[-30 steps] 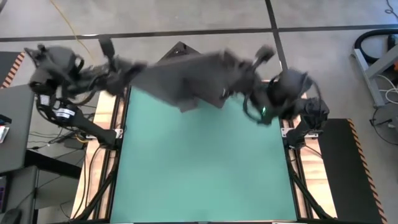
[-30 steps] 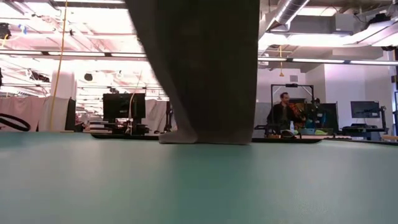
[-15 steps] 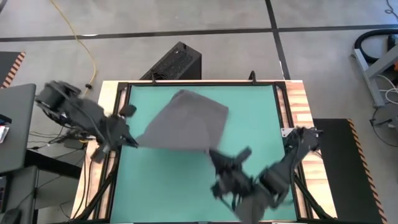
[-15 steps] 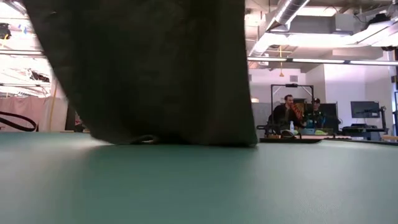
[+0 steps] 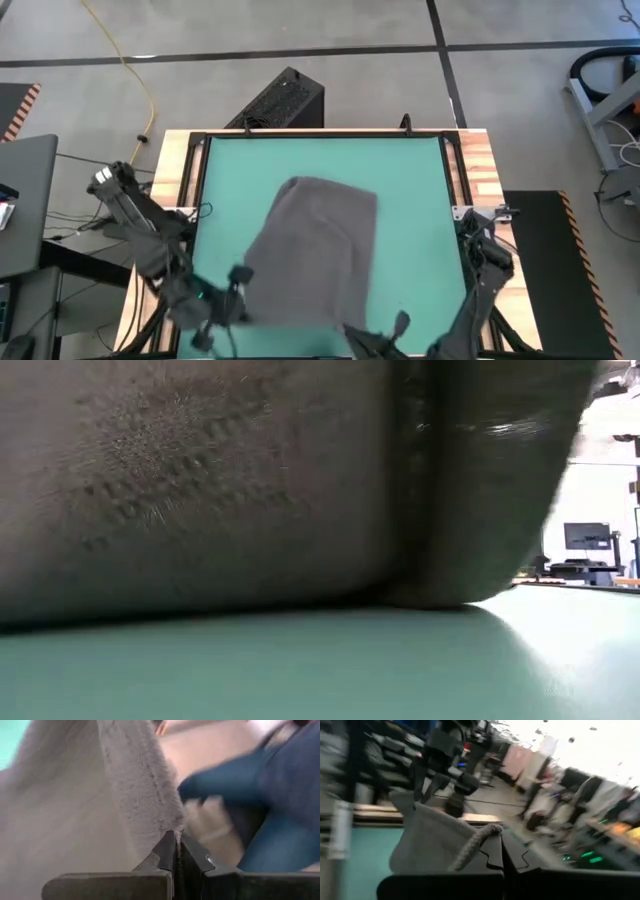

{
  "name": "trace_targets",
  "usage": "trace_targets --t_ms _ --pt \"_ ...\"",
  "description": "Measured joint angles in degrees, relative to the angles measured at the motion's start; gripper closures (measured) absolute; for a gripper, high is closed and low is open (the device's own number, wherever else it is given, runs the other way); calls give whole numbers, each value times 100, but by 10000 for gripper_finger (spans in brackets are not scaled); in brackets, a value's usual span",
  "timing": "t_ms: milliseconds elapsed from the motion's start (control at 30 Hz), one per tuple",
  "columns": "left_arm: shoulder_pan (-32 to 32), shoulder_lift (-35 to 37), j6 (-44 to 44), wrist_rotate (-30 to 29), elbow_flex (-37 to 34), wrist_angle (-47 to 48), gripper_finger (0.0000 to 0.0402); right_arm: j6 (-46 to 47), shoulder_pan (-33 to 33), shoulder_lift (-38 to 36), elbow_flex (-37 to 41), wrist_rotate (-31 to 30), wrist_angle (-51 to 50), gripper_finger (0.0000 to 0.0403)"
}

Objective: Roll towel
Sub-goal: Roll the gray towel

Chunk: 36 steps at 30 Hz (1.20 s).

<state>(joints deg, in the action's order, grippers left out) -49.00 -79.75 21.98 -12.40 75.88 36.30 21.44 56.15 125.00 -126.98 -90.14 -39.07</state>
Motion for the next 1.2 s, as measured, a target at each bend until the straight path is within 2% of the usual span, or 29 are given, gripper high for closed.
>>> trace_targets --t_ms 100,167,233,400,500,567,633,733,767,800,900,1000,1067,1200 --pt "-550 -2 279 -377 -597 -1442 401 838 182 -1 0 296 -9 400" --pt "-832 6 352 -931 -727 -1627 401 957 198 -1 0 208 -58 400" --pt "-1059 83 380 -1677 -702 -1219 401 706 40 -2 0 98 -118 400" --pt "-1181 487 457 -3427 -357 628 401 -662 -750 -168 -1 -58 -291 400" --pt "-907 751 422 -4048 -355 1381 401 -921 -1324 -267 -2 -31 -922 400" --pt "-567 872 332 -4077 -357 1820 401 -757 -1681 -317 -2 308 -1673 400" --pt "-197 966 184 -4046 -357 2095 401 -53 -2041 -365 -2 773 -2650 400" --pt "385 1033 -269 -4051 -370 2421 401 1850 -2562 -410 -2 1786 -4774 400" --pt "574 1053 -444 -4052 -410 2421 401 2574 -2717 -407 30 2077 -5157 400" --pt "762 1084 -641 -4050 -481 2412 401 2688 -2892 -430 250 2241 -5016 400" --pt "1327 1282 -1248 -3868 -837 1987 401 2098 -3189 -649 869 2494 -4712 400" --pt "1913 1588 -1863 -3279 -1414 1255 401 2871 -3415 -811 1231 2812 -5048 400" --pt "2304 1813 -2274 -2902 -1863 627 401 2770 -3543 -1011 1561 2995 -4821 400" --pt "3029 2126 -3035 -2258 -2683 -646 401 3418 -3734 -1212 2065 3055 -5043 400"
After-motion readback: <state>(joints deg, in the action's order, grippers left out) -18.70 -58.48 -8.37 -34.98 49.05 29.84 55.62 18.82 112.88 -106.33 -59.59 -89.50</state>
